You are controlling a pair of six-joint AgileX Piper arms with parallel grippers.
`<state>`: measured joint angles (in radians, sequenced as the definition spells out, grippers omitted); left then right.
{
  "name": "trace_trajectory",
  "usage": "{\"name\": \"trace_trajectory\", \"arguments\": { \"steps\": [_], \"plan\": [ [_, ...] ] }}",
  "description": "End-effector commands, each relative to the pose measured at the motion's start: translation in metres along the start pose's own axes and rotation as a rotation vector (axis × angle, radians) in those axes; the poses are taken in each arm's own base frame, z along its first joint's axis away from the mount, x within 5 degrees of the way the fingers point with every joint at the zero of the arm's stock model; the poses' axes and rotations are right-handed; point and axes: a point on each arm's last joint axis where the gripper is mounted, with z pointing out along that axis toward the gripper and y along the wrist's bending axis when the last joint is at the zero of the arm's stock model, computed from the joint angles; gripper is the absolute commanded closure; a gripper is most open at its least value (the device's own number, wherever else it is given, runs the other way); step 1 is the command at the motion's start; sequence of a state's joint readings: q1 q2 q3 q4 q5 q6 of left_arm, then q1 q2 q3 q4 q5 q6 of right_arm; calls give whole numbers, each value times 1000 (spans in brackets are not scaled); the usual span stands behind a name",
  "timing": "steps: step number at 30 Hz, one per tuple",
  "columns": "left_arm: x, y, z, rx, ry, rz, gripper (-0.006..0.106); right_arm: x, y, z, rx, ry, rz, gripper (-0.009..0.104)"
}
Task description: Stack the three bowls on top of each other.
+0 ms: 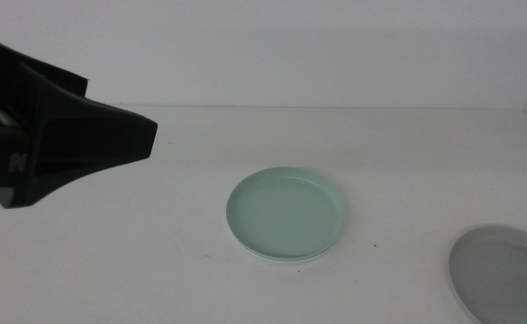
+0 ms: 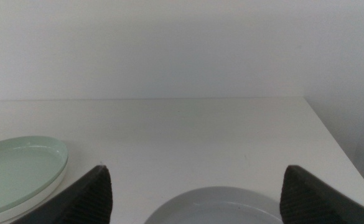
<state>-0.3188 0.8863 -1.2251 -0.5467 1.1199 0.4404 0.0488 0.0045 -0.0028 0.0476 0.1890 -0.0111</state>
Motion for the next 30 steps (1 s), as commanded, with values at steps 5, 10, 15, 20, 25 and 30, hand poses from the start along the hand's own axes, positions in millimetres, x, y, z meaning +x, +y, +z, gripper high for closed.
{"name": "trace_trajectory", "arguments": {
  "steps": [5, 10, 15, 20, 25, 30],
  "plan": [
    [0, 0, 0, -4, -7, 1, 7, 0, 0, 0, 3, -6, 58, 4],
    [0, 0, 0, -4, -8, 1, 7, -2, 0, 0, -2, -22, 164, 4],
    [-1, 1, 0, -14, -29, 1, 7, -45, 3, 2, 0, 93, 186, 4],
    [-3, 2, 0, -23, -48, 1, 7, -98, 9, 10, 1, 482, 202, 4],
    [-3, 2, 0, -24, -50, 1, 7, -133, 13, 23, -5, 654, 209, 4],
    [-3, 2, 0, -24, -50, 1, 7, -144, 18, 38, -48, 621, 277, 4]
  ]
}}
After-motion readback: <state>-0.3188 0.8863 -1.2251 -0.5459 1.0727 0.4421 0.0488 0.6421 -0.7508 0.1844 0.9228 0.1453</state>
